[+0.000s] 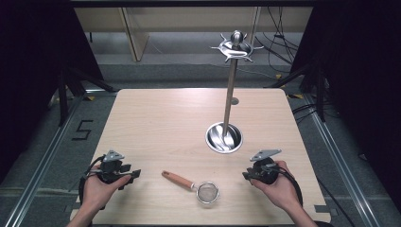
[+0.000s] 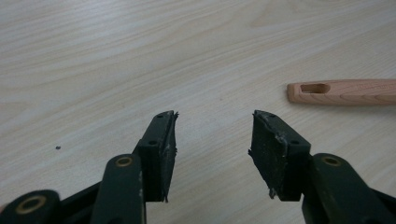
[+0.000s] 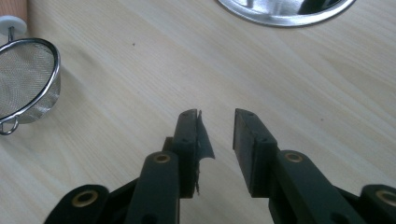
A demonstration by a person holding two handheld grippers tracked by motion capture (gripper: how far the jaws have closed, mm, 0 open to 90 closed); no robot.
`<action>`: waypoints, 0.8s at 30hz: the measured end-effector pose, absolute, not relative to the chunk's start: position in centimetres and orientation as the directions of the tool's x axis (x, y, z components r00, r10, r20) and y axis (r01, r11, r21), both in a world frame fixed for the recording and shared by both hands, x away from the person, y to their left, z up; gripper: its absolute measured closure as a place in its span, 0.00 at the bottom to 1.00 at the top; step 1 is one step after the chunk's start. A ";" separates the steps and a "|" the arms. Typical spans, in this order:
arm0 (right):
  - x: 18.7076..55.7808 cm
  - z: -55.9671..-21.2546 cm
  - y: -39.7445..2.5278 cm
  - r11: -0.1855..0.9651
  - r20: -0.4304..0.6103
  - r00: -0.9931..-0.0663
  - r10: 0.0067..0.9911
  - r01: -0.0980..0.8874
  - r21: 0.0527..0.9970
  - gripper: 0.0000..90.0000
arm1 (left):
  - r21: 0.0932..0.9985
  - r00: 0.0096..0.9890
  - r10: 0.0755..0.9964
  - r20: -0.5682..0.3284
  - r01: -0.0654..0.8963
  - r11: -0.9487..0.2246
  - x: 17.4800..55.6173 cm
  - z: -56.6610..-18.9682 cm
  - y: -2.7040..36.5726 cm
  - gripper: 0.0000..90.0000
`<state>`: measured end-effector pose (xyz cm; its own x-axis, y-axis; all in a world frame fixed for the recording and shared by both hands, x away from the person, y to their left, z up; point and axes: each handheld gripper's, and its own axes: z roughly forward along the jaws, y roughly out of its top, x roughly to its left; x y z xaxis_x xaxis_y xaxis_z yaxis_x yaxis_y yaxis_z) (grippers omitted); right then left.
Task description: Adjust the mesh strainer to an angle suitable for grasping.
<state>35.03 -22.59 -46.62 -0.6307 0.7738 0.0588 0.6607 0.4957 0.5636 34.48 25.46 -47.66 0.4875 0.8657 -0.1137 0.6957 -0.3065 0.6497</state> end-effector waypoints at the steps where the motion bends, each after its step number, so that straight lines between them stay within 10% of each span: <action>1: 35.0 -46.6 -22.5 0.491 0.060 -0.628 0.776 0.661 0.567 0.78 | 0.648 0.484 0.868 -0.110 0.698 -0.306 34.5 -47.7 25.4 0.54; 24: 35.5 -43.2 -15.0 0.649 0.097 -0.771 0.630 0.591 0.479 0.80 | 0.643 0.495 0.860 -0.123 0.700 -0.311 34.1 -47.5 25.5 0.51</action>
